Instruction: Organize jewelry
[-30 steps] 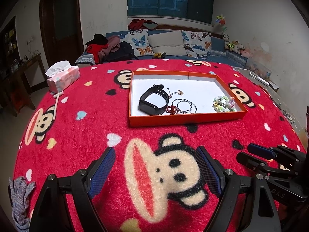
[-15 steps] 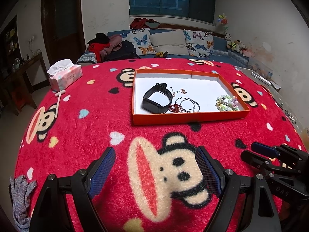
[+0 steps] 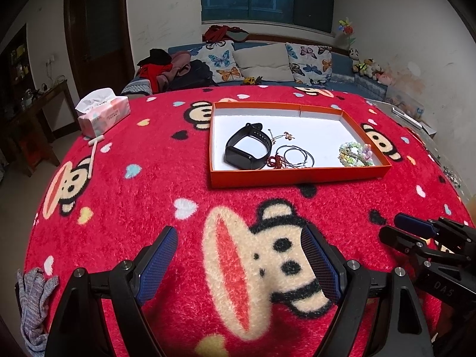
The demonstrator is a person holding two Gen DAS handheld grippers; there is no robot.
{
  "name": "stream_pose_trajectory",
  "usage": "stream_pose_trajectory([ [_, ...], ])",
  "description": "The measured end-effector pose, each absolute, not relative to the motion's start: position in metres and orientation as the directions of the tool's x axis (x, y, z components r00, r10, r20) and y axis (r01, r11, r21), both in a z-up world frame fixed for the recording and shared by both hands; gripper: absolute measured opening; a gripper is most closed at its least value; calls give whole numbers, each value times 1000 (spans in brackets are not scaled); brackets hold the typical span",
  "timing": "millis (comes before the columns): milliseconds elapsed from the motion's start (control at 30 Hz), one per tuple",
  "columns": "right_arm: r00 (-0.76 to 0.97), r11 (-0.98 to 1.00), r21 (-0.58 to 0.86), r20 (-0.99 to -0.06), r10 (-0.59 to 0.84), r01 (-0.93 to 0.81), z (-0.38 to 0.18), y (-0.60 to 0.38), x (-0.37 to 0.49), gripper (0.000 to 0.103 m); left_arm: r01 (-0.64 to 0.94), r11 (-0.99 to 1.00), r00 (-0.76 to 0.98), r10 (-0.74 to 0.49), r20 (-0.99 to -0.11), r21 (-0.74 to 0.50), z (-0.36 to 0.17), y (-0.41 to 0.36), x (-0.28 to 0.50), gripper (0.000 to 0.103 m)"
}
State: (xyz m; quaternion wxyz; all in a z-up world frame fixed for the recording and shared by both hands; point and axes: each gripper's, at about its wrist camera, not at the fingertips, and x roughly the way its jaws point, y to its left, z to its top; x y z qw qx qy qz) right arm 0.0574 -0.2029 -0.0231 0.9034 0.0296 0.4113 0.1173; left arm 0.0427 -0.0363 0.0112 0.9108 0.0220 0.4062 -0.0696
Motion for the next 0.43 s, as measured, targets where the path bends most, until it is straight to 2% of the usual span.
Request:
stream_pose_trajectory([
  [433, 633, 971, 151, -737, 237, -188, -22, -203, 58, 44, 145, 989, 660, -108, -743, -16, 9, -35, 41, 91],
])
